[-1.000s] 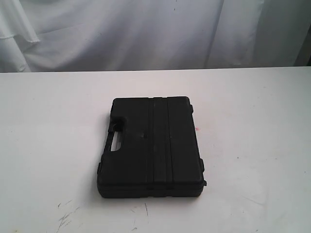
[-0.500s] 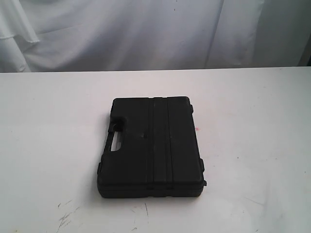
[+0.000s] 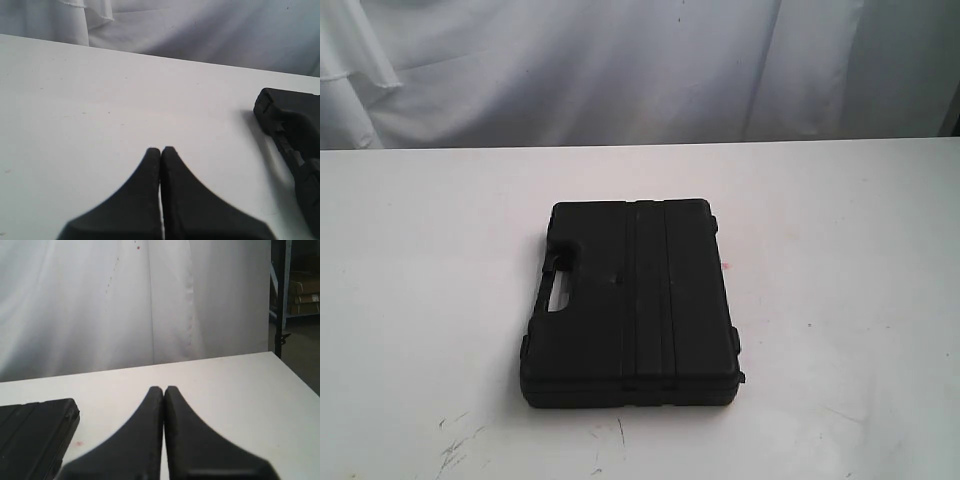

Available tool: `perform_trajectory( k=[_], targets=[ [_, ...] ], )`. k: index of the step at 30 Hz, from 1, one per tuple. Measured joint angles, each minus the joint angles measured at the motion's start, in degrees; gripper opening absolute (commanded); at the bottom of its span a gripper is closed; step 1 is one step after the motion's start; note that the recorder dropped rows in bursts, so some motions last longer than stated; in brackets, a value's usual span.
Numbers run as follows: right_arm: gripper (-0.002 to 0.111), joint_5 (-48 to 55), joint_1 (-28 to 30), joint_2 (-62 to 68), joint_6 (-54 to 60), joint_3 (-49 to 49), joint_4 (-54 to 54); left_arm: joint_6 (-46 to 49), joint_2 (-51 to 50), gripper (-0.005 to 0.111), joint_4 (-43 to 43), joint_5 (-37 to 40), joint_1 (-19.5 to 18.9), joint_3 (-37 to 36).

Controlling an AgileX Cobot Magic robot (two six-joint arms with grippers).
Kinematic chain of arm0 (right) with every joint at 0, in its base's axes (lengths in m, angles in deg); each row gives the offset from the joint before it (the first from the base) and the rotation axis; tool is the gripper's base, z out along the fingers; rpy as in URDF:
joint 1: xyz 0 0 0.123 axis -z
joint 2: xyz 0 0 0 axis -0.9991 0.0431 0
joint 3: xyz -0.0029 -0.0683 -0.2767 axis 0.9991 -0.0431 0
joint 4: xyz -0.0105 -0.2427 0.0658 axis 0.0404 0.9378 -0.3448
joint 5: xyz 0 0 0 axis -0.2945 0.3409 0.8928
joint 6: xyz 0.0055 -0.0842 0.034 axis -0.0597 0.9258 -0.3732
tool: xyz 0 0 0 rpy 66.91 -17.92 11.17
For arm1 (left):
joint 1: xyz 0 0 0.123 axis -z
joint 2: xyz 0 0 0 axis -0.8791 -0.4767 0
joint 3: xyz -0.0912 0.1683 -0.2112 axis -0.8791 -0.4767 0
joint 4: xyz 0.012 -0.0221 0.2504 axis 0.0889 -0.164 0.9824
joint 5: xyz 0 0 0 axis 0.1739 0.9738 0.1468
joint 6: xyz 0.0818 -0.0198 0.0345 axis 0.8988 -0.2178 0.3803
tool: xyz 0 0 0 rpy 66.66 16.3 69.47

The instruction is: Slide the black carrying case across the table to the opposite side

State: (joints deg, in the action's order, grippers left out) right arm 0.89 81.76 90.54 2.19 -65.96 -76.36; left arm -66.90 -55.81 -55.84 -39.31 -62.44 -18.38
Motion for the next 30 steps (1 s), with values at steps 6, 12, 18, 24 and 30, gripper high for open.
perform_trajectory(
  k=[6,12,18,24,30],
  targets=[
    [0.000,-0.2,0.0,-3.5,2.6,-4.5,-2.3,0.0,0.0,0.000,0.0,0.0,0.0,0.0],
    [0.000,2.6,0.0,-6.3,2.1,-4.8,-1.7,0.0,0.0,0.000,0.0,0.0,0.0,0.0],
    [0.000,7.9,0.0,-6.3,2.1,-4.8,-1.0,0.0,0.0,0.000,0.0,0.0,0.0,0.0],
    [0.000,11.5,0.0,-6.3,2.1,-4.8,-0.1,0.0,0.0,0.000,0.0,0.0,0.0,0.0],
    [0.000,12.8,0.0,-6.3,2.9,-4.8,0.0,0.0,0.0,0.000,0.0,0.0,0.0,0.0]
  ],
)
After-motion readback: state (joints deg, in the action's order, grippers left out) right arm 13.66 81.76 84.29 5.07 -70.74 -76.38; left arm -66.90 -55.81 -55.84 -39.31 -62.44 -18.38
